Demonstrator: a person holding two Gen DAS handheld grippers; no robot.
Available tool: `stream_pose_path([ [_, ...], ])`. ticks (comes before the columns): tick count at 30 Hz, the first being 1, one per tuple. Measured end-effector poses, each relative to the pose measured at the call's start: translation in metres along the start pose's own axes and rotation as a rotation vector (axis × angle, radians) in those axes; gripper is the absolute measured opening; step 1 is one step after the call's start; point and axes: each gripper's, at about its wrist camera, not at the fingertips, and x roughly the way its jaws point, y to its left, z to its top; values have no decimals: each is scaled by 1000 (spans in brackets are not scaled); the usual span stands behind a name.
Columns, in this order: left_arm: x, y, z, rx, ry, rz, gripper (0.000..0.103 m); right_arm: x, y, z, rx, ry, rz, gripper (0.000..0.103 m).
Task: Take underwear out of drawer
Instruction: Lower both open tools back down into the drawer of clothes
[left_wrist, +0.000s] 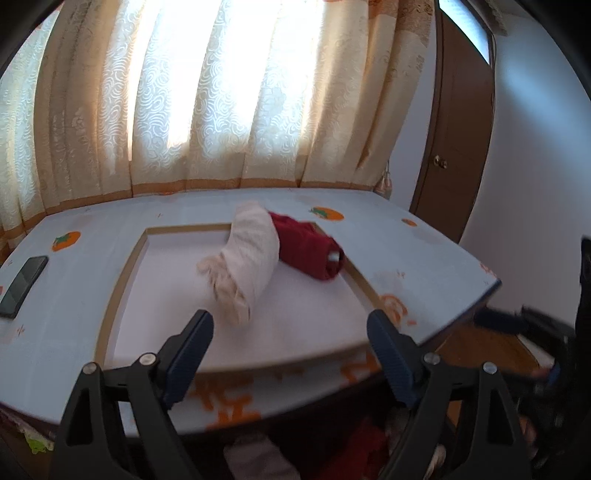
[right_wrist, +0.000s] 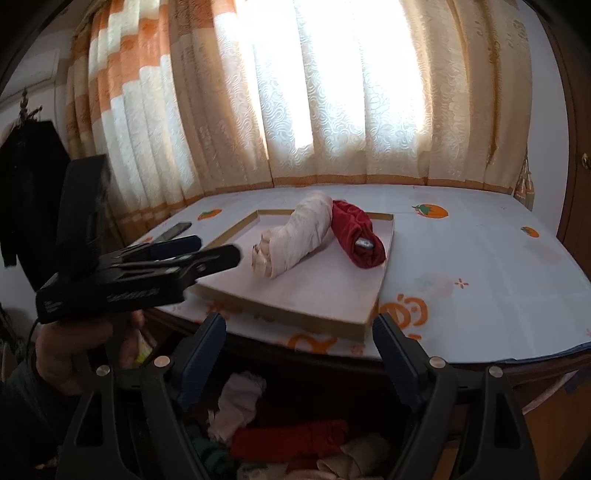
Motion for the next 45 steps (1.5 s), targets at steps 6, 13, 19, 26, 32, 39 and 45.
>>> stream_pose_path([
  [6, -27, 7, -39, -3, 23, 26, 87, -15, 2, -17, -60, 38, -4, 84],
  [13, -38, 16, -71, -18, 60, 56, 87, -41, 4, -32, -96, 41, 3, 84],
  [19, -43, 19, -94, -14, 93, 84, 87, -52, 4, -43, -132, 58, -13, 84],
  [26, -39, 23, -115, -31, 148, 90, 87, -47, 0, -65, -164, 116, -20, 84],
  [32, -34, 25, -128, -33, 190, 100, 87, -31, -4, -83, -182, 185, -1, 84],
  [39, -29, 27, -137, -34, 221, 101, 87, -1, -10, -108, -225, 323, 43, 84],
  [45, -26, 30, -142, -44, 246, 103, 87, 17, -19, -120, -240, 405, 79, 84],
])
